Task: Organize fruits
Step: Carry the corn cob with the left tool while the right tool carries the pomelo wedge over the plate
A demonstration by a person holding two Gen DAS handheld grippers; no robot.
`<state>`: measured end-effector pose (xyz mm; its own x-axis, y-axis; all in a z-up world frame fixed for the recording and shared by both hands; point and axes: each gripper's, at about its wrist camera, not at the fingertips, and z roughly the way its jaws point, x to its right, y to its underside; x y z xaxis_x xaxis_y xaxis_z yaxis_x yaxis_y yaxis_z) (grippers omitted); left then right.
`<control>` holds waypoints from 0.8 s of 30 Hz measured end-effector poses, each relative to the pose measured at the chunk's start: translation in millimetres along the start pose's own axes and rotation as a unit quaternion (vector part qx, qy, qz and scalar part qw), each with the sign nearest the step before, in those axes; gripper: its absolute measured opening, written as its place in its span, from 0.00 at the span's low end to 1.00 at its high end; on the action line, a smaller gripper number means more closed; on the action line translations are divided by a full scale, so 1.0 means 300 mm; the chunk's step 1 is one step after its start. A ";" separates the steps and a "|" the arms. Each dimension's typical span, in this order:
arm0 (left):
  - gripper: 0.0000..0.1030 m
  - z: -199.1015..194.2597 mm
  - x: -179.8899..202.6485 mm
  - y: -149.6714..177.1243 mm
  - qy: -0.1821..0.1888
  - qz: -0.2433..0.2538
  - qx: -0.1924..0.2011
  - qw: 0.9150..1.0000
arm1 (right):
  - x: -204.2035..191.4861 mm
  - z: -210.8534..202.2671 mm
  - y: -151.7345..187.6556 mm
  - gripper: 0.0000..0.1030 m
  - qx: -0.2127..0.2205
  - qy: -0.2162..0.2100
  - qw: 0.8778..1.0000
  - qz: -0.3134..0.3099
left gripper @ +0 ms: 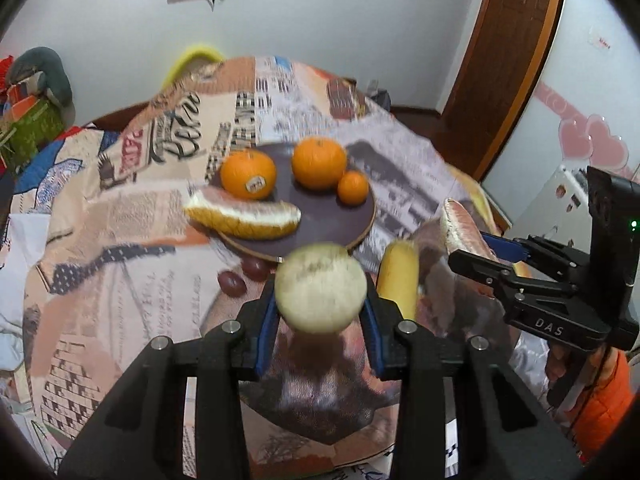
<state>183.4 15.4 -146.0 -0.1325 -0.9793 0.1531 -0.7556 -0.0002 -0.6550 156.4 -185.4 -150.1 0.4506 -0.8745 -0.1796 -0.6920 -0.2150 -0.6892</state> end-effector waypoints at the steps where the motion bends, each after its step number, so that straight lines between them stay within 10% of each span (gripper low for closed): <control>1: 0.36 -0.009 0.001 -0.009 0.001 0.000 0.006 1.000 | -0.005 -0.004 -0.008 0.40 0.005 0.000 1.000 -0.002; 24: 0.36 0.099 0.003 -0.183 0.013 0.002 0.029 0.999 | -0.035 0.055 -0.174 0.40 0.051 -0.020 0.998 -0.026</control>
<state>243.8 8.5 -131.9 -0.1529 -0.9737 0.1690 -0.7168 -0.0084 -0.6972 197.0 -157.8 -124.0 0.5079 -0.8446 -0.1694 -0.6069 -0.2113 -0.7661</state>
